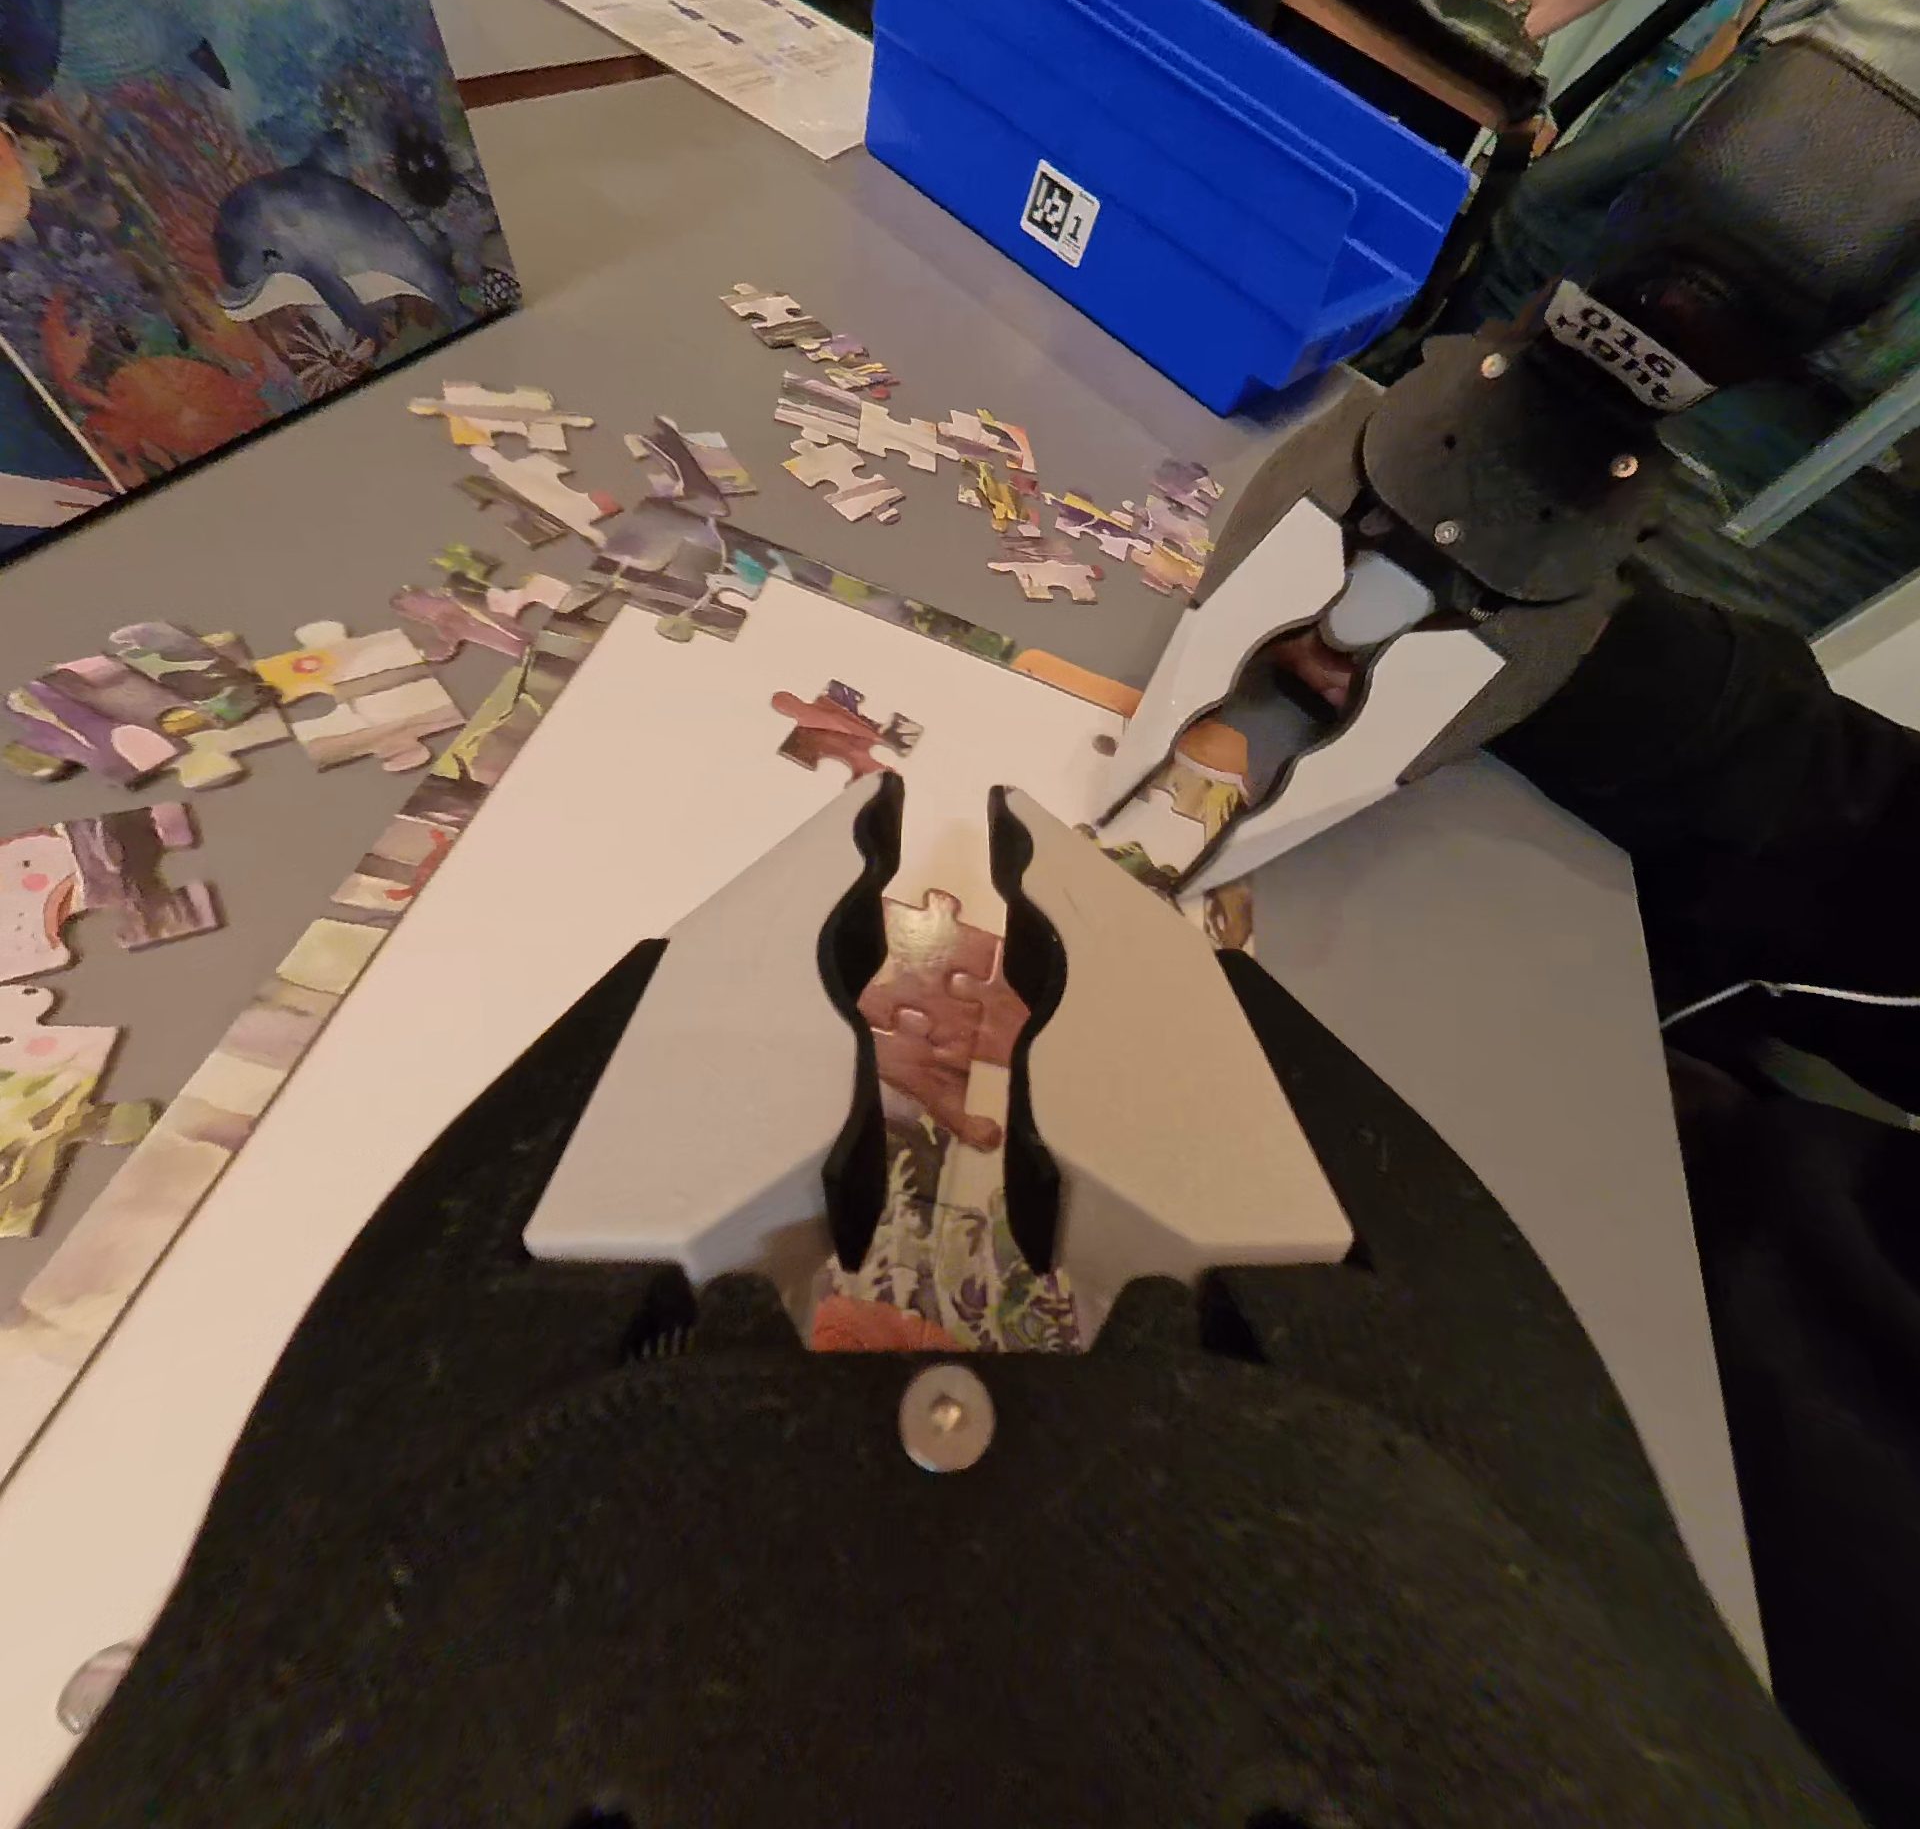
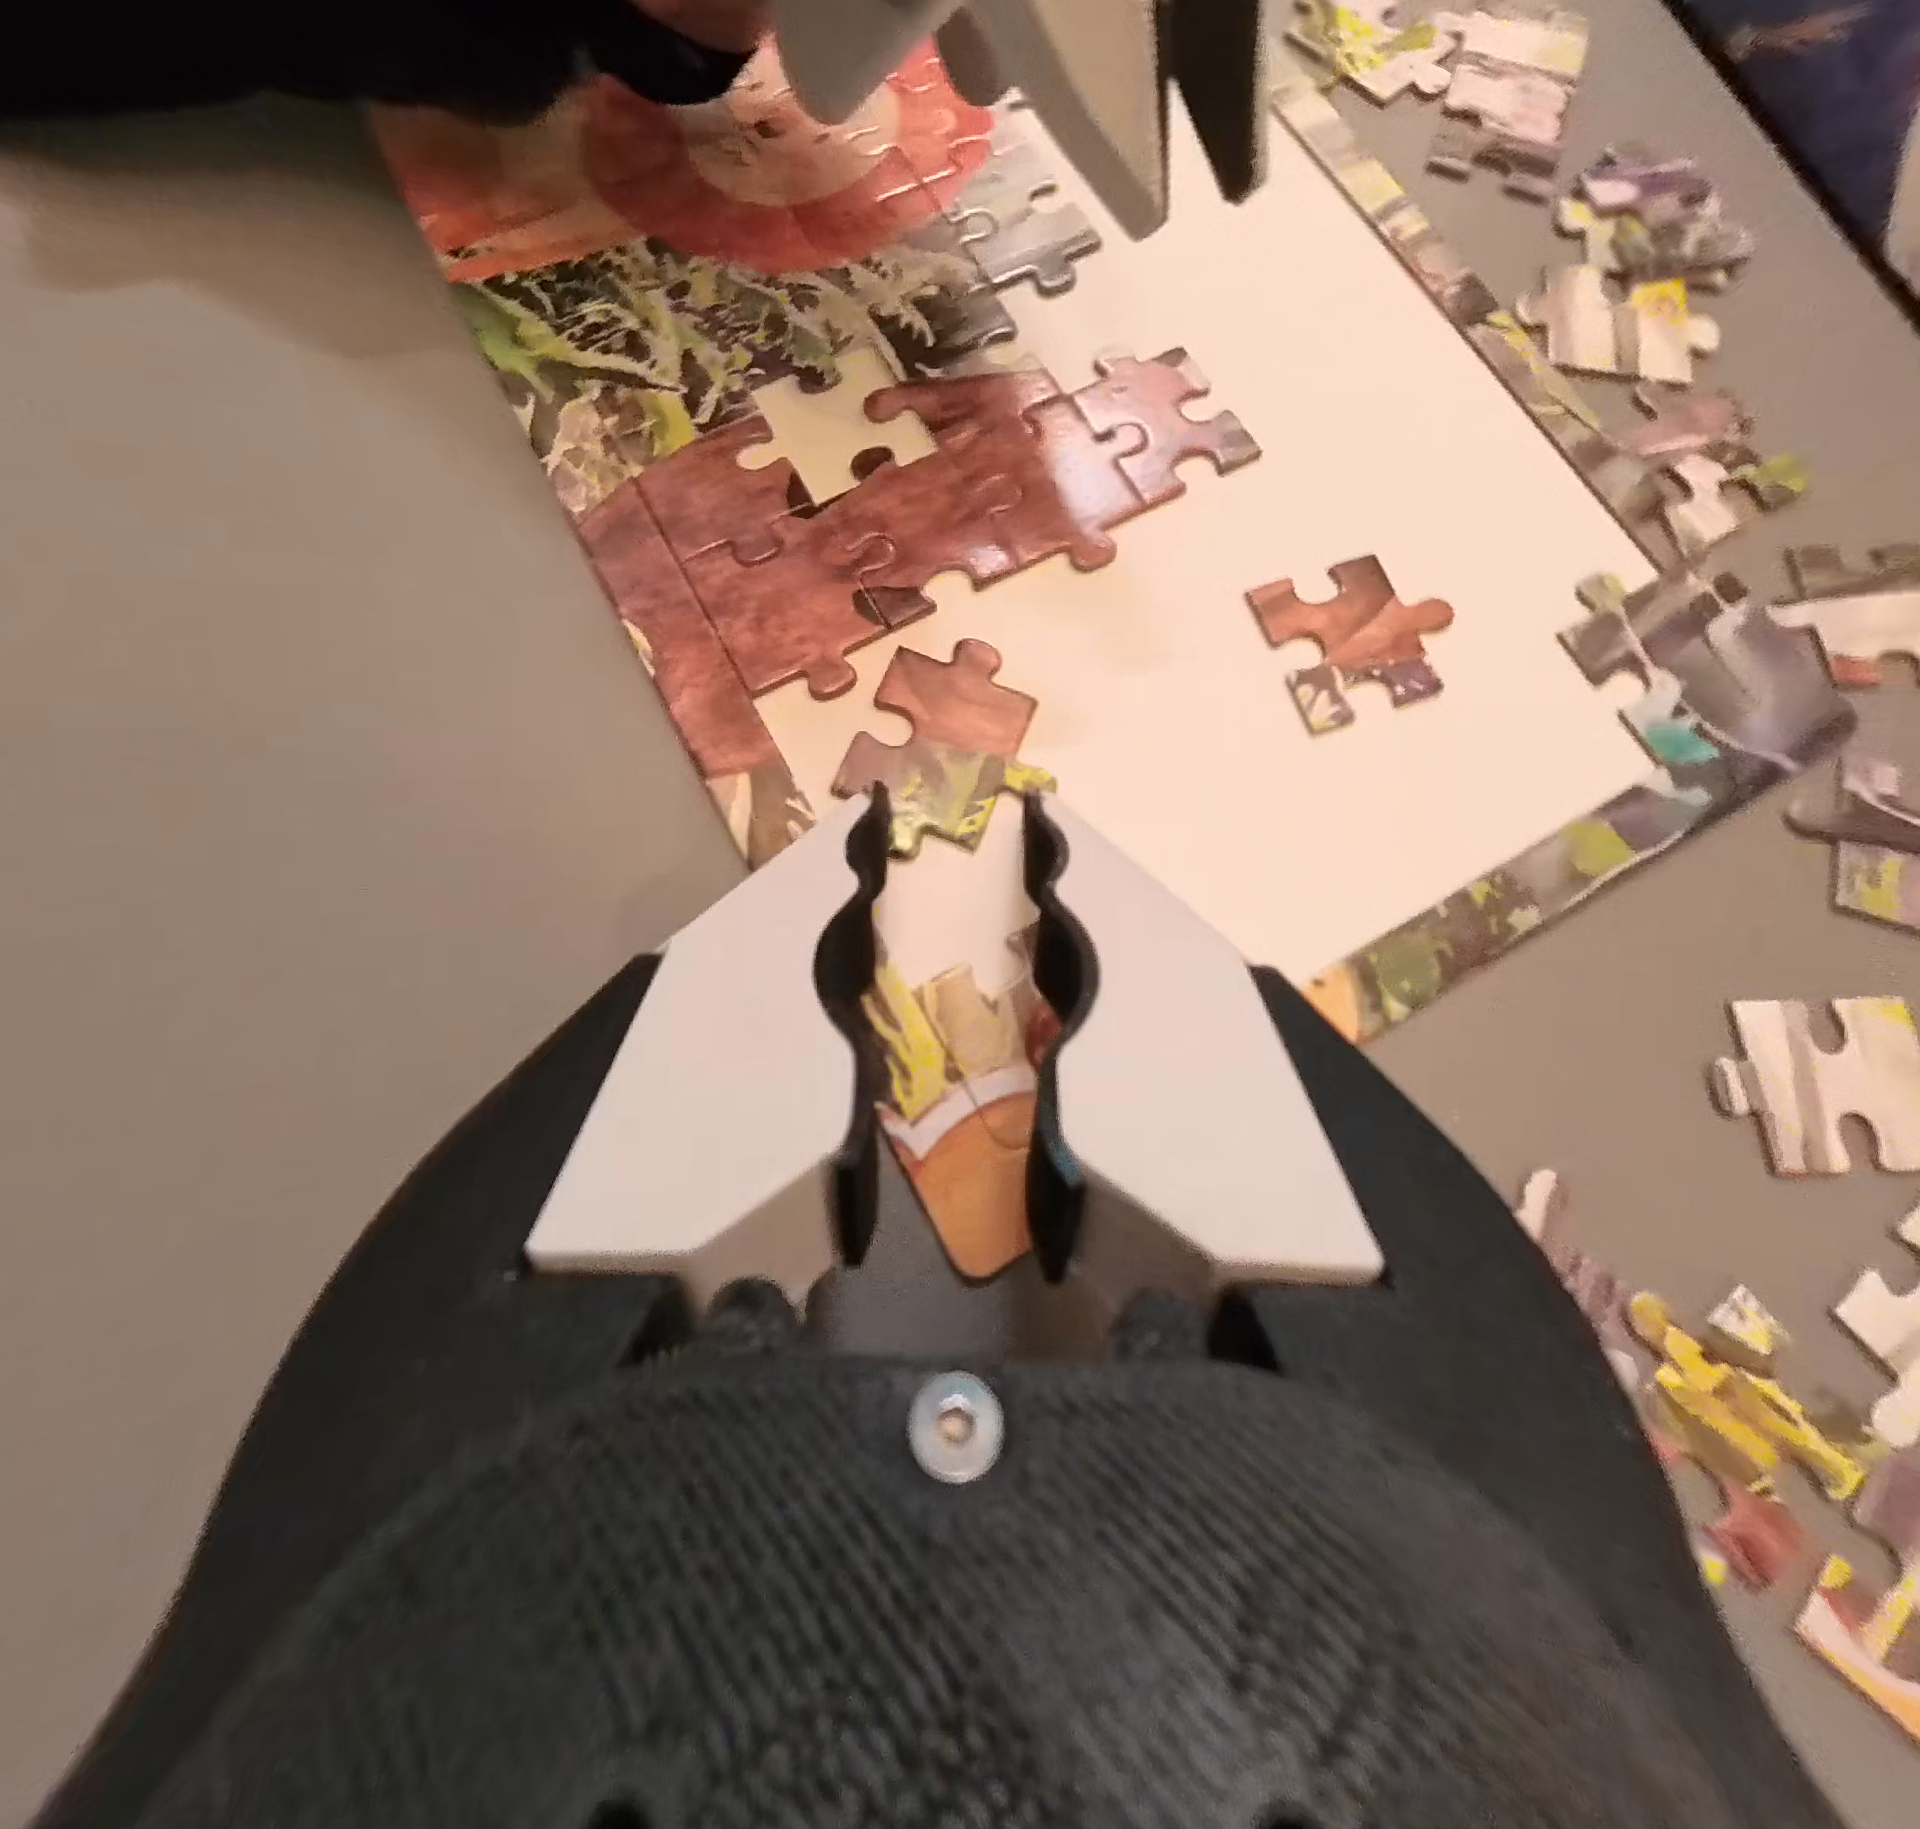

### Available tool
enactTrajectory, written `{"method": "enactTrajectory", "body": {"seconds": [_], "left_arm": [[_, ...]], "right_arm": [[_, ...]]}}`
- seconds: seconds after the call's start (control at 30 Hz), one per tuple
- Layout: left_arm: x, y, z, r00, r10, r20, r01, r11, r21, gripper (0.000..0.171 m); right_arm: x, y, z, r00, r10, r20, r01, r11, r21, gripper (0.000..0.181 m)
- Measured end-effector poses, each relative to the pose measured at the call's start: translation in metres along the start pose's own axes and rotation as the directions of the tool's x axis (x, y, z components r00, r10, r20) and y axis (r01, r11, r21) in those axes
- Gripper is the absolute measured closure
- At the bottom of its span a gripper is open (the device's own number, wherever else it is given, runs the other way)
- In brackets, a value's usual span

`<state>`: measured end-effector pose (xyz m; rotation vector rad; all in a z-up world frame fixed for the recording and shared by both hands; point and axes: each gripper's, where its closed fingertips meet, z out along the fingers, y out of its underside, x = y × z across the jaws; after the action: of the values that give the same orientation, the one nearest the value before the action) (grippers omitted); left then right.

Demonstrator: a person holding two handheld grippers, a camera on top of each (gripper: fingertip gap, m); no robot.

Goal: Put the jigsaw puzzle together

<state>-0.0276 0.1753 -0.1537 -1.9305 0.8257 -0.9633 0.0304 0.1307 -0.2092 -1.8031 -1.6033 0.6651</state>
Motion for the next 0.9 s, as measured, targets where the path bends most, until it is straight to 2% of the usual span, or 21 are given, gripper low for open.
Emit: {"method": "enactTrajectory", "body": {"seconds": [0.17, 0.33, 0.43, 0.57, 0.63, 0.77, 0.83, 0.9], "left_arm": [[-0.016, -0.003, -0.009, 0.997, 0.017, 0.071, -0.017, 1.0, -0.001, 0.158], [-0.042, 0.0, -0.027, 0.978, 0.073, 0.197, -0.067, 0.997, -0.036, 0.158], [-0.061, 0.006, -0.041, 0.952, 0.117, 0.282, -0.099, 0.992, -0.075, 0.158], [-0.084, 0.013, -0.063, 0.924, 0.128, 0.359, -0.099, 0.99, -0.098, 0.159], [-0.084, 0.017, -0.068, 0.939, 0.1, 0.329, -0.076, 0.993, -0.085, 0.159], [-0.048, 0.029, -0.054, 0.998, 0.032, 0.063, -0.028, 0.997, -0.074, 0.164], [-0.036, 0.042, -0.044, 0.999, 0.033, 0.009, -0.031, 0.988, -0.152, 0.162], [-0.035, 0.051, -0.038, 0.994, 0.105, 0.035, -0.095, 0.969, -0.226, 0.163]], "right_arm": [[0.007, -0.004, 0.004, 0.997, 0.043, -0.057, -0.043, 0.999, 0.003, 0.155], [0.018, -0.004, 0.005, 0.983, 0.125, -0.134, -0.124, 0.992, 0.018, 0.159], [0.022, -0.003, 0.003, 0.976, 0.12, -0.182, -0.119, 0.993, 0.018, 0.159], [0.017, -0.001, 0.004, 0.976, 0.161, -0.149, -0.16, 0.987, 0.02, 0.163], [0.016, -0.001, 0.004, 0.975, 0.162, -0.149, -0.161, 0.987, 0.02, 0.164], [0.013, -0.001, 0.004, 0.977, 0.168, -0.133, -0.167, 0.986, 0.02, 0.168], [0.013, 0.0, 0.004, 0.977, 0.172, -0.126, -0.171, 0.985, 0.02, 0.168], [0.013, 0.0, 0.004, 0.977, 0.175, -0.12, -0.174, 0.984, 0.02, 0.168]]}}
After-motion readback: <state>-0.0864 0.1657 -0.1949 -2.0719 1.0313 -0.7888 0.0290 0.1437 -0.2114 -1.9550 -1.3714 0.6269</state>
